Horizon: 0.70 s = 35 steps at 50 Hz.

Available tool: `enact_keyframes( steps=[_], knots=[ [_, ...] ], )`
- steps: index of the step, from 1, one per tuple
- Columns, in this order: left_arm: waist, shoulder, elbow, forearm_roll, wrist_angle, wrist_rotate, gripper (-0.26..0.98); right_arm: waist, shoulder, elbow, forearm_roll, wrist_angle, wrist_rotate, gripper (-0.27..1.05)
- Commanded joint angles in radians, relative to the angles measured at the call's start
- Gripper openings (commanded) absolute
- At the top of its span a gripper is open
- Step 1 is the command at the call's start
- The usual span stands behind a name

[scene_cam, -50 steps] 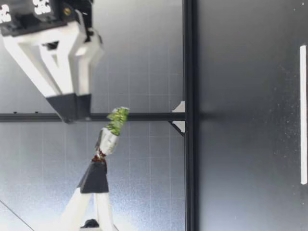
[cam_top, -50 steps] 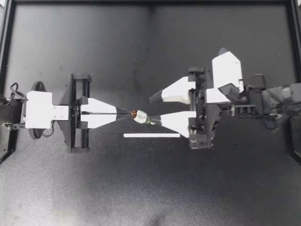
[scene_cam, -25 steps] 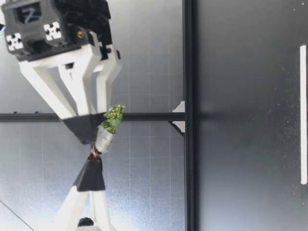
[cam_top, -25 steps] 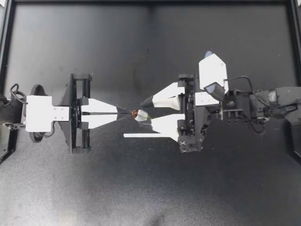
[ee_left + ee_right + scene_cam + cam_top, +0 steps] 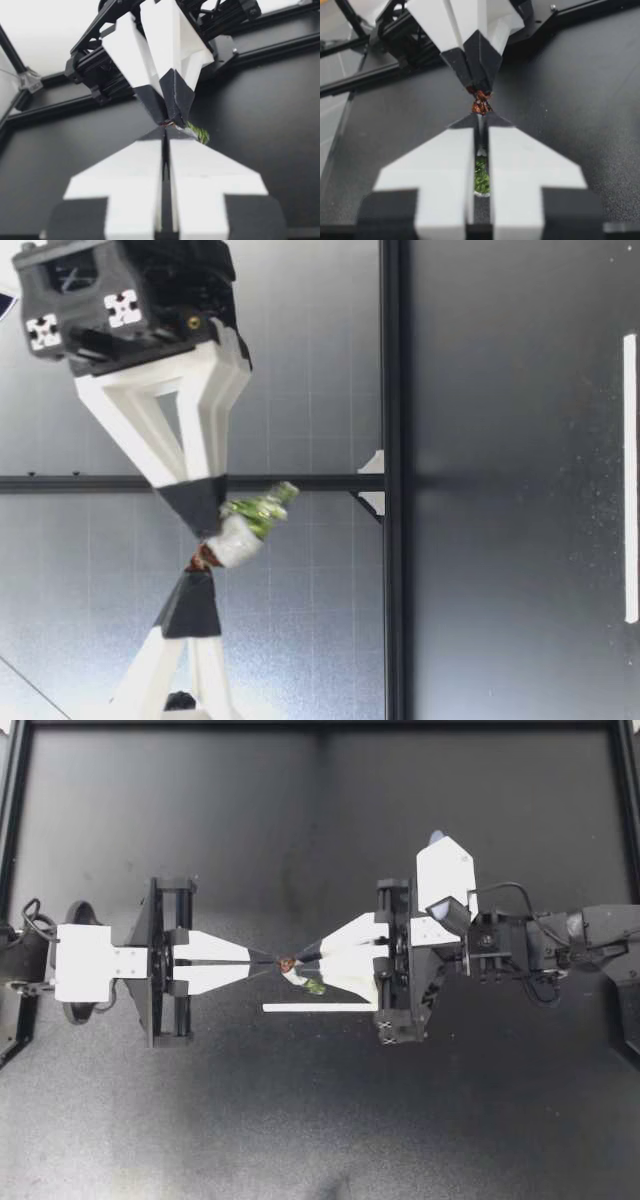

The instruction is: Pick up the candy and unwrap it.

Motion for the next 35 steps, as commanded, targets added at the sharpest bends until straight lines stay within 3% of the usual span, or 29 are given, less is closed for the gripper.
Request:
enact_keyframes(
  steps=[1,14,20,27,31,35],
  knots=[
    [0.002,-0.008,-0.008,-0.005,-0.003,-0.011,-0.19,0.005,-0.025,-0.017,-0.012,0.003,-0.002,-0.15],
    [0.002,-0.008,0.0,-0.015,0.002,-0.035,-0.17,0.005,-0.032,-0.017,-0.017,0.005,-0.015,-0.16],
    [0.002,-0.009,0.015,-0.014,0.005,-0.054,-0.1,0.005,-0.038,-0.017,-0.017,0.006,-0.018,-0.16],
    [0.003,-0.014,0.025,-0.015,0.005,-0.094,0.15,-0.003,-0.043,-0.018,-0.017,0.029,-0.021,-0.16],
    [0.002,-0.009,0.023,-0.018,0.005,-0.143,0.44,-0.003,-0.044,-0.025,-0.017,0.055,-0.037,-0.16],
    [0.003,-0.003,0.023,-0.037,0.005,-0.224,0.66,-0.003,-0.044,-0.037,-0.017,0.101,-0.071,-0.16]
  ],
)
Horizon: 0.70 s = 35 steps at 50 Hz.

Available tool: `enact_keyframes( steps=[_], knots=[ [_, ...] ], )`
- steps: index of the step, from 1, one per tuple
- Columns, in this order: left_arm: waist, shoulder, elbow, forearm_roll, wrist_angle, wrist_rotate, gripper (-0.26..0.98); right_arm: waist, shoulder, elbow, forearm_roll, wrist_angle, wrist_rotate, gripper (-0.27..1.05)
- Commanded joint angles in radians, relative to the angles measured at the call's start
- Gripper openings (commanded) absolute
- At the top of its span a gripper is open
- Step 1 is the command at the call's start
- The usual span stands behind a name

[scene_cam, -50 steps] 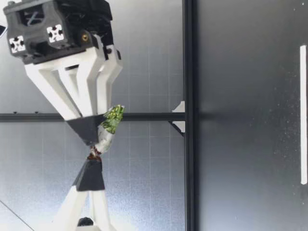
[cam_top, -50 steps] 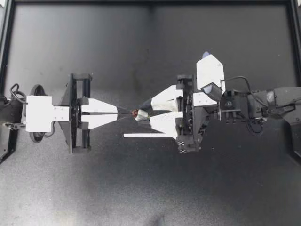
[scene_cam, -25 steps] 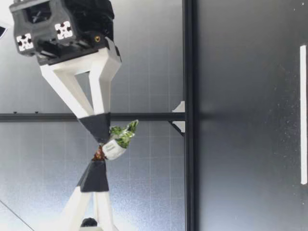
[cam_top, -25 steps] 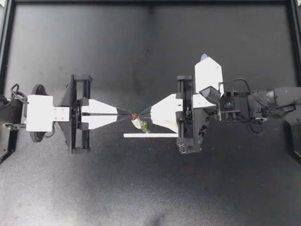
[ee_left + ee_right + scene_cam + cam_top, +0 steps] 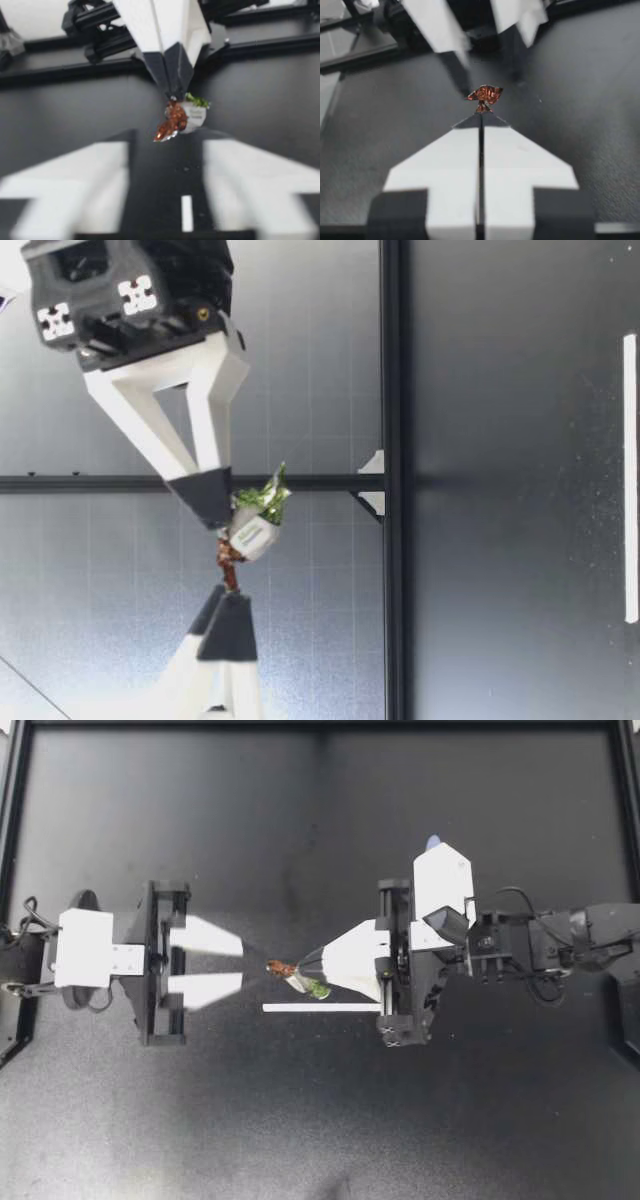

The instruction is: Pick up the candy and unwrap it.

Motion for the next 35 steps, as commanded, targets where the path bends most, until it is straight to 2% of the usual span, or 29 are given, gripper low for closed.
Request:
enact_keyframes(
  steps=[1,6,15,35],
  knots=[
    [0.002,-0.005,-0.012,-0.015,-0.003,-0.074,0.68,-0.002,-0.029,-0.032,-0.002,0.035,-0.025,-0.16],
    [0.003,0.002,-0.02,-0.02,-0.003,-0.199,0.67,-0.003,-0.025,-0.049,-0.002,0.087,-0.061,-0.16],
    [0.002,0.012,-0.028,0.011,-0.003,-0.376,0.67,-0.003,-0.012,-0.072,-0.002,0.11,-0.08,-0.16],
    [0.008,0.123,-0.118,0.006,-0.003,-0.37,0.67,0.009,-0.005,-0.078,0.002,0.114,-0.071,-0.16]
  ],
)
